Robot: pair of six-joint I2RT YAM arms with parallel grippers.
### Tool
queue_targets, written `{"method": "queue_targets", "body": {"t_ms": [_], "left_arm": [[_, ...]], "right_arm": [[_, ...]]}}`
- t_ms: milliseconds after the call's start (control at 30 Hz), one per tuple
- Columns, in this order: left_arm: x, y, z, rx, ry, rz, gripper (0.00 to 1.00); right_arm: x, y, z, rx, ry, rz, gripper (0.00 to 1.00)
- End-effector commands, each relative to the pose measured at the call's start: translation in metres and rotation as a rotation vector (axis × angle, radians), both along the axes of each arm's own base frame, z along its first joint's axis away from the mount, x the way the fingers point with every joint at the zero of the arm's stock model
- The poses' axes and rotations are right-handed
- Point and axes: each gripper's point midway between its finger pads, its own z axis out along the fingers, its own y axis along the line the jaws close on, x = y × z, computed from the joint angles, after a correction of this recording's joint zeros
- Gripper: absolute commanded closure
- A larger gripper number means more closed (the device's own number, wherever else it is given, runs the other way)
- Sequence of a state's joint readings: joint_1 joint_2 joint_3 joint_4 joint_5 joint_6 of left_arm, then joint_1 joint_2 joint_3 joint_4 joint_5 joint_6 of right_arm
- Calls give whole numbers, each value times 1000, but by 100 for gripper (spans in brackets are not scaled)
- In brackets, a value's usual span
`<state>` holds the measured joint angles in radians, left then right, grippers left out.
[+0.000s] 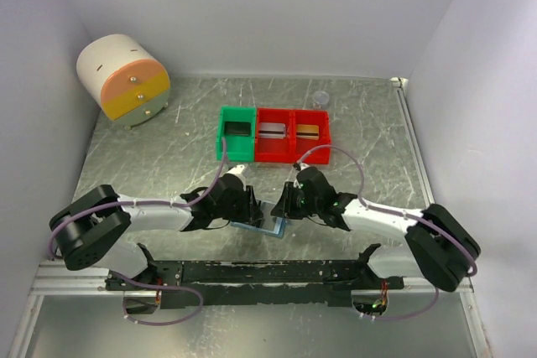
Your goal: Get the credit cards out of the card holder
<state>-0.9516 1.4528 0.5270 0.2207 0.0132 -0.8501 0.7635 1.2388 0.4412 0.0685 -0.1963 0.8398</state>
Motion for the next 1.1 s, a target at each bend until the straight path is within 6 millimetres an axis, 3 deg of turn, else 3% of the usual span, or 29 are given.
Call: {"method": "queue_targets", "body": {"t_ms": [0,233,467,1067], "left_arm": [[-1,-3,4,-27,5,-15,57],[-4,-6,1,-31,25,-27,55],[-7,-8,2,-50,50,-29,59],[-10,-22,28,-157,28,-71,73]], "right_arm": [[-9,-10,-34,-87,79,-14,82],[-25,-50,-77,-214,155,-143,84],[-44,-53,-96,-151,232,-167,85],[-40,-55,-91,-183,208,-160,84]]}}
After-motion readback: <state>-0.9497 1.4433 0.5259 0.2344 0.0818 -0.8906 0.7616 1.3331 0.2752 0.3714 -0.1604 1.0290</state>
